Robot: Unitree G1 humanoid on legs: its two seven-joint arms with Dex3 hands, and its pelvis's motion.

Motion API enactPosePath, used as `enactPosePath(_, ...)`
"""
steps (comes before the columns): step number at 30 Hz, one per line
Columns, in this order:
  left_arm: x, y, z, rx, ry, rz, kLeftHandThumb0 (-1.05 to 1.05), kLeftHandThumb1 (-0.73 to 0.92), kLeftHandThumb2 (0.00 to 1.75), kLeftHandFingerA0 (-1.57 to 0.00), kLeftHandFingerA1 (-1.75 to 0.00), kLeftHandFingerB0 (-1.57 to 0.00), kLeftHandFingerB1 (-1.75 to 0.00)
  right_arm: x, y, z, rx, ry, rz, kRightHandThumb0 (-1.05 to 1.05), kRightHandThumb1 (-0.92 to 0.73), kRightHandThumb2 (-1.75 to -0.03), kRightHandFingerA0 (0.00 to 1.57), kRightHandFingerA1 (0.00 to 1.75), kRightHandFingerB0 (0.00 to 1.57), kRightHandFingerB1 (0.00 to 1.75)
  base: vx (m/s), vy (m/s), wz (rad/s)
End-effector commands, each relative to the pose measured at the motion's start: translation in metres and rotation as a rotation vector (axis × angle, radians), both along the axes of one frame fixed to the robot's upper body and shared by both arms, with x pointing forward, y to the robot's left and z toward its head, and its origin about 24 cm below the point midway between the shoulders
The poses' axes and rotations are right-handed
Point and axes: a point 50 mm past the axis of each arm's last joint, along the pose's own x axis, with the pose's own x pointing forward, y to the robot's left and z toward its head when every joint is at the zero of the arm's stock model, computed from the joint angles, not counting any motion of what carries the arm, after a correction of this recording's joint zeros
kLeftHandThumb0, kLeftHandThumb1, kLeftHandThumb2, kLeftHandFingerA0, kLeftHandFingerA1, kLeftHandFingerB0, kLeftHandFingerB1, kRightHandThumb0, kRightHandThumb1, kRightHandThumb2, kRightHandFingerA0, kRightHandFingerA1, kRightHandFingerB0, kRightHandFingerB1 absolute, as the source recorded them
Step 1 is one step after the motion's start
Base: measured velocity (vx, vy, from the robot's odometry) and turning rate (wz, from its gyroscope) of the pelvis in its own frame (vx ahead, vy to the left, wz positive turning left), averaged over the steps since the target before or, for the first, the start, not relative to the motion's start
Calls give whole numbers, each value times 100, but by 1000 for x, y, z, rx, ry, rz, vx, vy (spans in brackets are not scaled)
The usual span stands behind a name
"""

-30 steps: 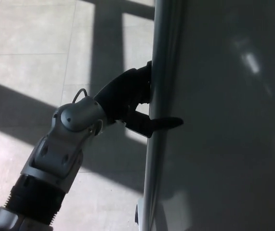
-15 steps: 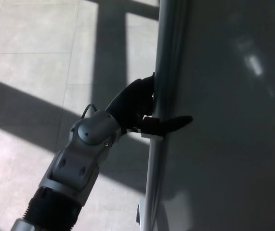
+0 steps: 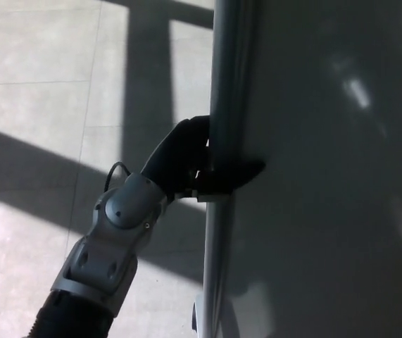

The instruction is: A white board is being place on the right hand side and parallel to the robot and the robot uses its left hand to grab on the leftside of the whiteboard and drag the whiteboard from the right hand side to the left hand side

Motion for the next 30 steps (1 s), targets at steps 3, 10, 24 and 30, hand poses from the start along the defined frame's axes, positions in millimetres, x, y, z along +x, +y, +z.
enactPosePath(3,6,58,5,71,30,49,-19,76,63,-101,-73,-80,-57,4,-4,4,-32,-8,-3,-80,-70,-61,66,78,52,54,0,0,0)
enactPosePath(10,10,111,18,166,99,-37,-8,77,63,-99,-66,-91,-61,5,-4,4,-35,-5,3,-77,-71,-61,66,77,53,54,0,0,0)
enactPosePath(24,4,191,16,207,274,-55,-24,71,60,-91,-93,-98,-78,5,-3,4,-42,-3,11,-77,-72,-61,67,76,52,54,0,0,0)
enactPosePath(30,-7,215,12,170,340,-21,-15,75,62,-84,-94,-92,-80,4,-3,4,-40,-5,12,-77,-71,-61,66,77,52,54,0,0,0)
